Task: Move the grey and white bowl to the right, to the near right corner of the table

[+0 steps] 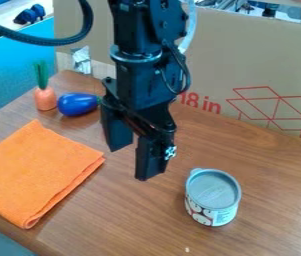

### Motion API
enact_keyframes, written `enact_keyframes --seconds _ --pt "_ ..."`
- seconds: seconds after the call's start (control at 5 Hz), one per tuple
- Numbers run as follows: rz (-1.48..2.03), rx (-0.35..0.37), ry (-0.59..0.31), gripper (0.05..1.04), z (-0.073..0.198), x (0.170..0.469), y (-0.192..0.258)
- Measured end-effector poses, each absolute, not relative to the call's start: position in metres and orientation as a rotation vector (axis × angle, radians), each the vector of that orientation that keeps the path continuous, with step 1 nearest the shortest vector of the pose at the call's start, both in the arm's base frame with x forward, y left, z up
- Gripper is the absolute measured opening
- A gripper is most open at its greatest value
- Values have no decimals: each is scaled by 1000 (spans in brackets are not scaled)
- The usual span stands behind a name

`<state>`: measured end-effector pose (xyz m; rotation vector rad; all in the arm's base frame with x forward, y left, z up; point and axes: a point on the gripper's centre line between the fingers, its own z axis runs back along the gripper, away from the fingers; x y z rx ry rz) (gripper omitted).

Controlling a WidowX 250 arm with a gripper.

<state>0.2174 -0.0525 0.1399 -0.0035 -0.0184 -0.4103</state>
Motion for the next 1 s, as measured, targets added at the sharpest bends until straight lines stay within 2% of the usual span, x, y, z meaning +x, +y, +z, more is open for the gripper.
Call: enact_keyframes --seconds 0.2,0.4,0.6,0.8,1.0 --pt "-410 -3 2 1001 135 216 -52" --pt "-398 -5 -32 1001 125 228 -61" --pt "-380 15 -89 1001 120 248 -61" --pt "-327 14 -184 1001 115 265 -73" --pt "-265 5 -229 1001 104 275 -86"
